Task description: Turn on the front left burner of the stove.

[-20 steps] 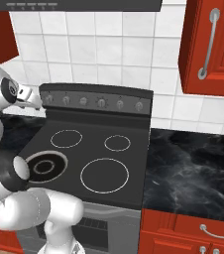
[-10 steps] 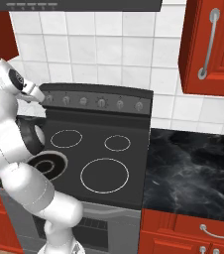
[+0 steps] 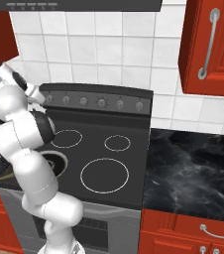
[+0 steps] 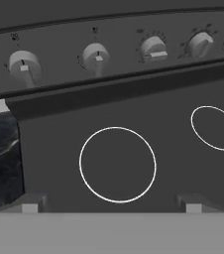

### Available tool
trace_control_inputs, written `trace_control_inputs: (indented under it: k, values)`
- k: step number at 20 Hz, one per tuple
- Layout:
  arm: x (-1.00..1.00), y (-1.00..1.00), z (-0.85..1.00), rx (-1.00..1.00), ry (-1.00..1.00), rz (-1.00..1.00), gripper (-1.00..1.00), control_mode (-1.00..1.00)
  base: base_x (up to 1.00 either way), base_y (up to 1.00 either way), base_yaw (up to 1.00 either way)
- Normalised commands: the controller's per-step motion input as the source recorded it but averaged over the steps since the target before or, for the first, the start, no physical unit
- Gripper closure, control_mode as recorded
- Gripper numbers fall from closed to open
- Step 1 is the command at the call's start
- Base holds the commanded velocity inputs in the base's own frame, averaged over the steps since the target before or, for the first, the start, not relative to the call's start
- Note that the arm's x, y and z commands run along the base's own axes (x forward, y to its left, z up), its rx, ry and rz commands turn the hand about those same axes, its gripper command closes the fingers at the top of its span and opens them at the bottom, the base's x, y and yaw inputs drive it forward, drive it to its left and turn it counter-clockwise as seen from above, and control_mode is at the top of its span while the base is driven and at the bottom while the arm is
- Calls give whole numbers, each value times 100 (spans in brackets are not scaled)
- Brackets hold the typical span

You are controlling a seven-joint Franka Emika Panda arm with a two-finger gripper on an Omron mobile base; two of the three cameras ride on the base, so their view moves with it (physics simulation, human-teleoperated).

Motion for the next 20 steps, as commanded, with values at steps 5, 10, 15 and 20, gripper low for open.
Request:
trace_control_inputs:
  k: [5,10,15,20]
  values:
    - [12,0,-46,9,-31,3,-100,-100,0,0,0]
    - [11,0,-13,15,-33,4,-100,-100,0,0,0]
    - [18,0,0,15,-12,0,-100,-100,0,0,0]
    - [24,0,0,1,11,0,-100,-100,0,0,0]
